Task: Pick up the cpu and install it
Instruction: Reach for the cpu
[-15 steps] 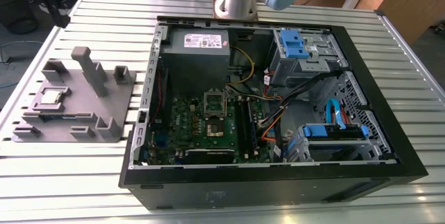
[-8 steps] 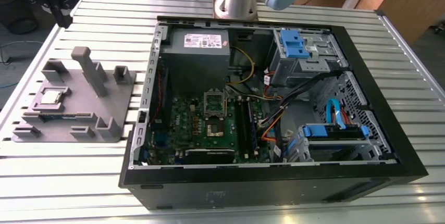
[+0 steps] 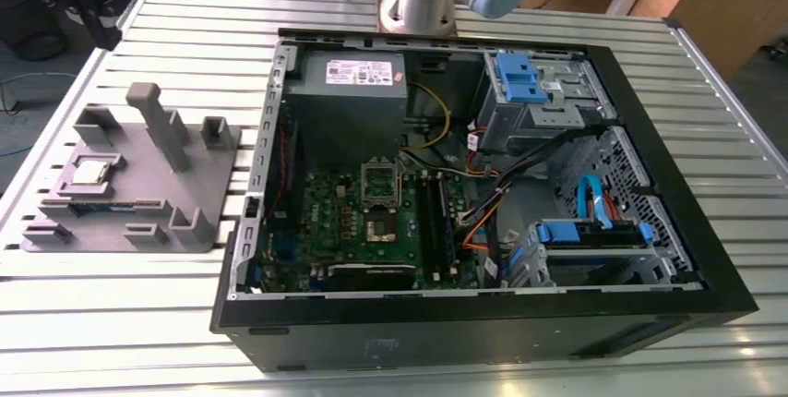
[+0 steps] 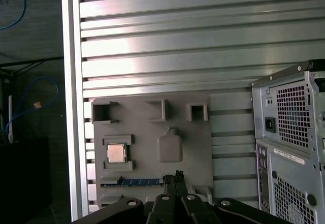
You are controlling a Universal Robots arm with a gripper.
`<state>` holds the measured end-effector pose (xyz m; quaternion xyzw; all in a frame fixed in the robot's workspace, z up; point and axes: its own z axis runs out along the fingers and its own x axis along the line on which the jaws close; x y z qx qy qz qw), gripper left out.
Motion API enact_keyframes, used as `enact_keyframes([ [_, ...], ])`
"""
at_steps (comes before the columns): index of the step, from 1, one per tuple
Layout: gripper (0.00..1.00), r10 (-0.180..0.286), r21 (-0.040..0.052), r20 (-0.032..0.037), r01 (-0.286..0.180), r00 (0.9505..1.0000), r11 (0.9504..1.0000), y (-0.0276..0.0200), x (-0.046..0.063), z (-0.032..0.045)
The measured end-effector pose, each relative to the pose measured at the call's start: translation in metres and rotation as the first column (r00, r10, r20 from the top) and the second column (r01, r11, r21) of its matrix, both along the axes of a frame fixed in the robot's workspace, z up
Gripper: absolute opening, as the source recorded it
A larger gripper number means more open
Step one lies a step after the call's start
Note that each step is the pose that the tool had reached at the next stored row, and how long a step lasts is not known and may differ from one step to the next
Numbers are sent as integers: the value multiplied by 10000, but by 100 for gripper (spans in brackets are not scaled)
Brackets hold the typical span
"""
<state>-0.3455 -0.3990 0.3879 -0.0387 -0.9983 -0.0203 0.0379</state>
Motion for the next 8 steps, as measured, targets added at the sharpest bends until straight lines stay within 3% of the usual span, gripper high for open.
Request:
enact_keyframes([
  [8, 11, -1, 1, 141, 1, 9999, 10000, 0, -134, -9],
])
